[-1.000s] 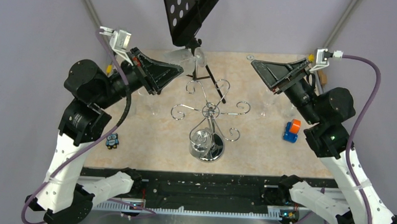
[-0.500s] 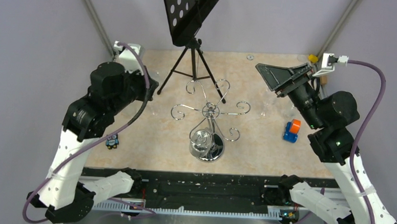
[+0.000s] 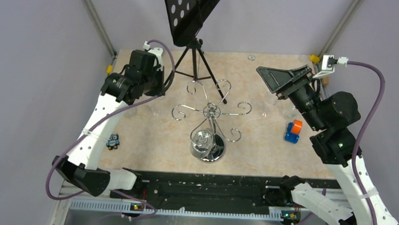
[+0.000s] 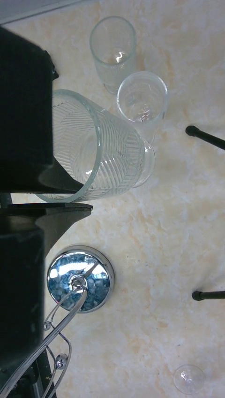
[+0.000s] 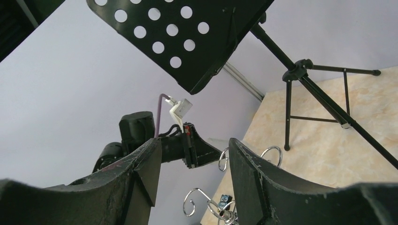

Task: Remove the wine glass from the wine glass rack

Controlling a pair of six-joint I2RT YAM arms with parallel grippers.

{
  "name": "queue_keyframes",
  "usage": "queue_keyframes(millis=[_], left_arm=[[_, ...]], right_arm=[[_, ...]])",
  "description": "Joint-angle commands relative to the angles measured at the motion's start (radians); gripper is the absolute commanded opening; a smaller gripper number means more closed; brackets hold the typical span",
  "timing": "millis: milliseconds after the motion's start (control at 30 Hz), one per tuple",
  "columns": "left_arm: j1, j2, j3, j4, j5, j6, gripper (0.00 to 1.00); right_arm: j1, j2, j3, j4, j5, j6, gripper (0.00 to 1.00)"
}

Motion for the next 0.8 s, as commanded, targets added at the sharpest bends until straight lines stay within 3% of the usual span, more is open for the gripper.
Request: queue_keyframes(millis=[0,233,767], left_arm=[[0.072,-0.003,-0.048,0.121,0.142,-0.004,0.0],[0.106,0.114,-0.096,0.16,0.227,-0.021,0.0],[0.122,0.45,-0.003,0.131,0.244,-0.073,0.0]], right_arm=[[0.002,-0.032,0.01,0.001,0.021,-0.029,0.55],[0.003,-0.05,-0.016,-0.003,0.025,-0.032,0.55],[0.002,-0.119,-0.054,-0.064,0.052,-0.032,0.55]])
